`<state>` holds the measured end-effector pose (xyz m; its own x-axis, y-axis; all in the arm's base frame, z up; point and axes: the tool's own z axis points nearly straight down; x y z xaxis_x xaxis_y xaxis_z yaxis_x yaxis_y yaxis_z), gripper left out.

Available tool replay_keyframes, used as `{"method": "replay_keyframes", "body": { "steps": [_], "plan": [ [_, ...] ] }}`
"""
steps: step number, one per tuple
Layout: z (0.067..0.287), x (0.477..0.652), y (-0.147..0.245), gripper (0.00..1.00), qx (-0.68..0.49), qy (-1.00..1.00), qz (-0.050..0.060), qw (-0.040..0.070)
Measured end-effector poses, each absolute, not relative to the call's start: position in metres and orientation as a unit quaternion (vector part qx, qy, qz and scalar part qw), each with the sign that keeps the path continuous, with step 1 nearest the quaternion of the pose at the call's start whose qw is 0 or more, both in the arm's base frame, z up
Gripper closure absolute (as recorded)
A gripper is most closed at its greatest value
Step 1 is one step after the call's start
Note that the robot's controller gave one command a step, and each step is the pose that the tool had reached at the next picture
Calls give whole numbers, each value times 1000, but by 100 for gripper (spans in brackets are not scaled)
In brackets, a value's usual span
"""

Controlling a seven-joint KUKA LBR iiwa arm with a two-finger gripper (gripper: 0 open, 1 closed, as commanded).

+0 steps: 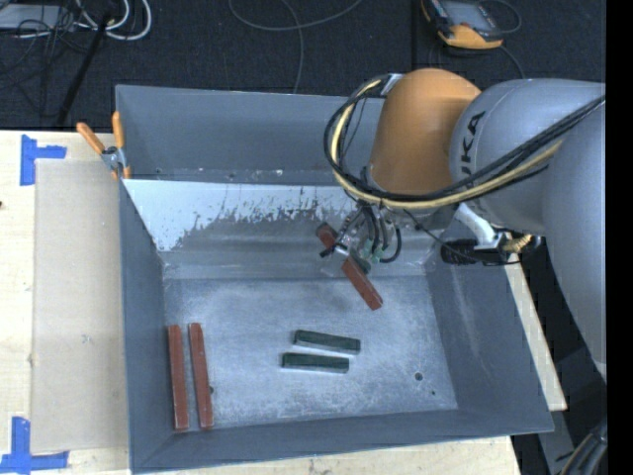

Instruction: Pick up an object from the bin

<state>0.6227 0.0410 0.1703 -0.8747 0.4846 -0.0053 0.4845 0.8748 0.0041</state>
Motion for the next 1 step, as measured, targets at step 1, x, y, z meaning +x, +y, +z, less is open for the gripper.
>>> {"method": "replay_keyframes", "body": {
  "steps": [1],
  "plan": [
    [194, 623, 41, 100, 248, 969, 1, 1]
  ]
}}
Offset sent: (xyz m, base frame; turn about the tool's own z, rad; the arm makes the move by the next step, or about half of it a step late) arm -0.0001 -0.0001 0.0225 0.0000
